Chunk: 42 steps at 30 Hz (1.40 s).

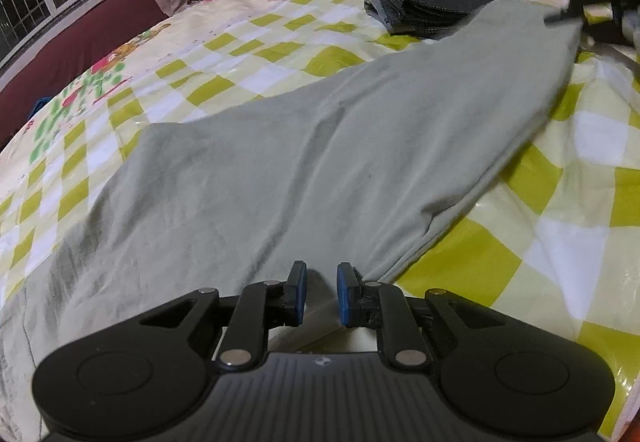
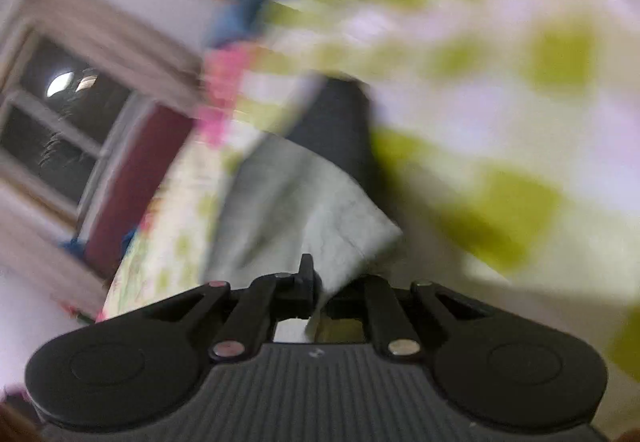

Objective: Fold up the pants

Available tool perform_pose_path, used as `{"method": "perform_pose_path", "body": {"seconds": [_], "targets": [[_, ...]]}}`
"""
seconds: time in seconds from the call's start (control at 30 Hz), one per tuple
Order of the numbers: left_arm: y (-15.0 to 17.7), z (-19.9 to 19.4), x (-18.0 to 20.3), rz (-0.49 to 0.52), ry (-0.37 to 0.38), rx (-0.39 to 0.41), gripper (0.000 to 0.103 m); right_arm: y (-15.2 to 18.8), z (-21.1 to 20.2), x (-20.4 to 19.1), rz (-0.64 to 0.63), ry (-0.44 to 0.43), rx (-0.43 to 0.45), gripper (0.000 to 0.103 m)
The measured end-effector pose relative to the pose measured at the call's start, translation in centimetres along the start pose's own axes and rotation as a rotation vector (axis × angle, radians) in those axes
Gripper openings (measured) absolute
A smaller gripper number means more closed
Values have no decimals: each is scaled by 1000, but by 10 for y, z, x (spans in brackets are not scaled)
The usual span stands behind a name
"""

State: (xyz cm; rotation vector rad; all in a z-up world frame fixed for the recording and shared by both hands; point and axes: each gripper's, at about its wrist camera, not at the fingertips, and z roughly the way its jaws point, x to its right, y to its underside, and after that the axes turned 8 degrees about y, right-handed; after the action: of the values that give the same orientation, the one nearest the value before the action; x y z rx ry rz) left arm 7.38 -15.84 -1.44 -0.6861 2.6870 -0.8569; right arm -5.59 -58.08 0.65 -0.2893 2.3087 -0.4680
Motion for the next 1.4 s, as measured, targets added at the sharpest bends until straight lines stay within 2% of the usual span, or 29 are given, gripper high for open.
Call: {"method": "perform_pose_path", "body": {"seconds": [0.1, 0.3, 0.43, 0.53, 0.7, 0.93, 1.03, 1.1, 1.23, 1.4], "targets": [[-2, 1, 3, 32, -7, -15, 31, 12, 8, 19, 70, 4, -7, 7], [-2, -5, 8, 25, -18, 8, 31, 9, -7, 3, 13, -16, 44, 7], [3, -4, 7, 25, -24, -2, 32, 7, -11, 4, -29, 51, 15, 7], [7, -15, 1, -8, -19, 24, 35, 9, -24, -6, -47, 8, 40, 7], [24, -30, -13, -79, -27, 66, 35, 19, -46, -40, -187, -4, 73, 7], [51, -56, -26, -172, -38, 139, 35, 47, -50, -112, -422, -16, 100, 7], [64, -68, -34, -220, -47, 171, 36, 73, -44, -154, -554, -54, 77, 7], [73, -74, -41, -253, -51, 189, 40, 99, -39, -186, -660, -100, 47, 7], [91, -87, -55, -331, -67, 232, 40, 182, -29, -260, -957, -203, -13, 7], [115, -98, -63, -393, -90, 273, 40, 287, -8, -330, -1160, -336, -113, 7]]}}
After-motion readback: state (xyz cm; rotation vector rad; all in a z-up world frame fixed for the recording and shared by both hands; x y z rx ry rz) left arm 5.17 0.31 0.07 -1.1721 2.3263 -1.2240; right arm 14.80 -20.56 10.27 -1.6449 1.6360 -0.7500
